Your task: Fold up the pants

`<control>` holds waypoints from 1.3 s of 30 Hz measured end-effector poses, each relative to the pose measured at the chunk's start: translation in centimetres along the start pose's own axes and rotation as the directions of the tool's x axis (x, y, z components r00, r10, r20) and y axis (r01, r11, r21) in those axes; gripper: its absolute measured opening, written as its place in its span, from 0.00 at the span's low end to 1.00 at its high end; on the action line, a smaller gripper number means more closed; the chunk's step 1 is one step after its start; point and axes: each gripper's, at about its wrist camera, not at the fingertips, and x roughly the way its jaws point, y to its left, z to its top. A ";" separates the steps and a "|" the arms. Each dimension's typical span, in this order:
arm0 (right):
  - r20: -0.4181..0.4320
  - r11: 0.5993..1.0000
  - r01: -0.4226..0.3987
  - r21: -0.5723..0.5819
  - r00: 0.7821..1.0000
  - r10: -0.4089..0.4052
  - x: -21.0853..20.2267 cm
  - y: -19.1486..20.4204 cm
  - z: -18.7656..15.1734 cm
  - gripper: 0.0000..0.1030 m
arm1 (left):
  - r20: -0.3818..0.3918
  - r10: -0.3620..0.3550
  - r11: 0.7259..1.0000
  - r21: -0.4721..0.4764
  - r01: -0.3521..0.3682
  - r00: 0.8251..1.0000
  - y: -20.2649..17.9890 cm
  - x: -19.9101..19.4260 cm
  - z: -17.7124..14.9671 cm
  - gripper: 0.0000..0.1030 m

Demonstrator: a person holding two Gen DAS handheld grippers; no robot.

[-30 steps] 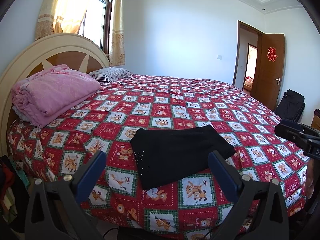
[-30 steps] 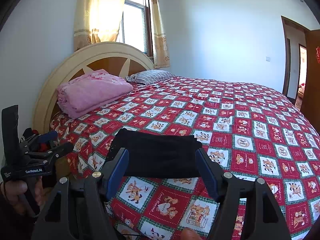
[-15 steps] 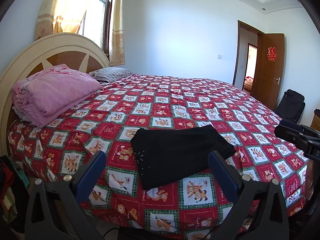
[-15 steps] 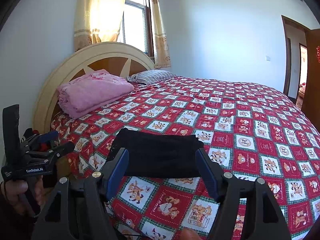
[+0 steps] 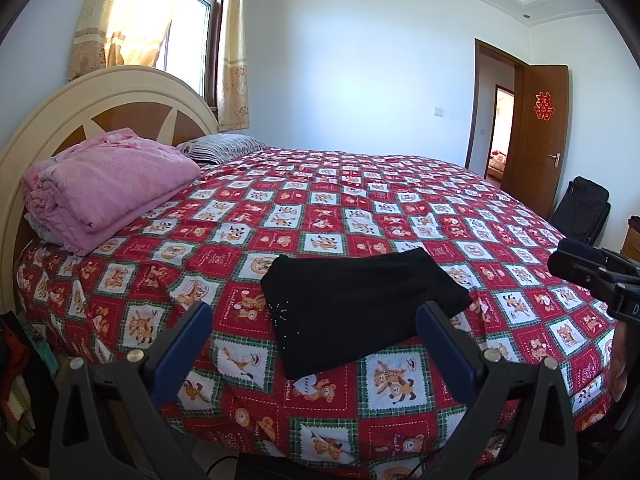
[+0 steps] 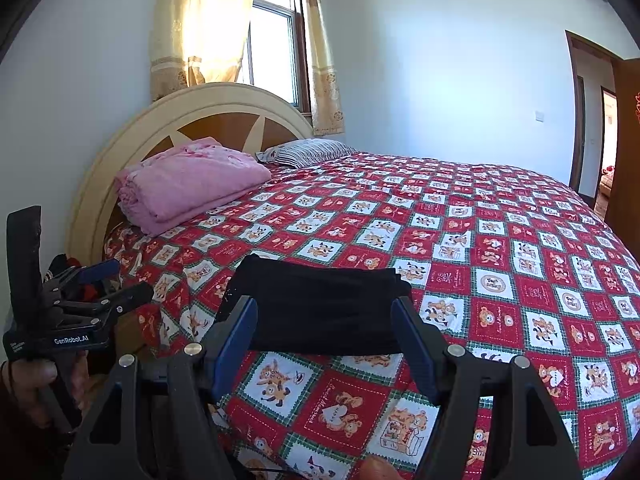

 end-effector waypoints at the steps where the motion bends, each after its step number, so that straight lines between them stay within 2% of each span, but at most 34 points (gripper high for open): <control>1: 0.001 1.000 0.000 0.000 1.000 0.000 0.0 0.0 0.0 0.68 | -0.001 0.001 1.000 0.001 -0.001 1.000 0.0 0.0 0.0 1.00; 15: 0.003 1.000 0.000 -0.004 1.000 0.000 0.0 0.0 0.0 0.68 | -0.004 0.002 1.000 0.018 -0.002 1.000 -0.1 0.0 -0.1 1.00; 19: 0.002 1.000 0.001 -0.004 1.000 -0.001 0.0 0.0 -0.1 0.69 | 0.008 -0.024 1.000 -0.010 0.024 1.000 0.2 -0.3 0.2 1.00; 27: -0.007 1.000 0.000 -0.006 1.000 0.000 0.2 -0.2 -0.4 0.68 | 0.005 -0.005 0.998 -0.060 0.005 1.000 0.8 0.3 0.0 1.00; 30: -0.011 1.000 -0.001 -0.007 1.000 0.001 0.4 -0.2 -0.5 0.68 | -0.015 -0.033 0.994 -0.102 0.031 0.999 1.5 0.7 -0.1 1.00; 39: -0.017 1.000 -0.003 -0.011 1.000 0.003 0.6 -0.1 -0.5 0.68 | 0.002 -0.002 0.999 -0.038 0.002 1.000 0.7 0.8 -0.5 1.00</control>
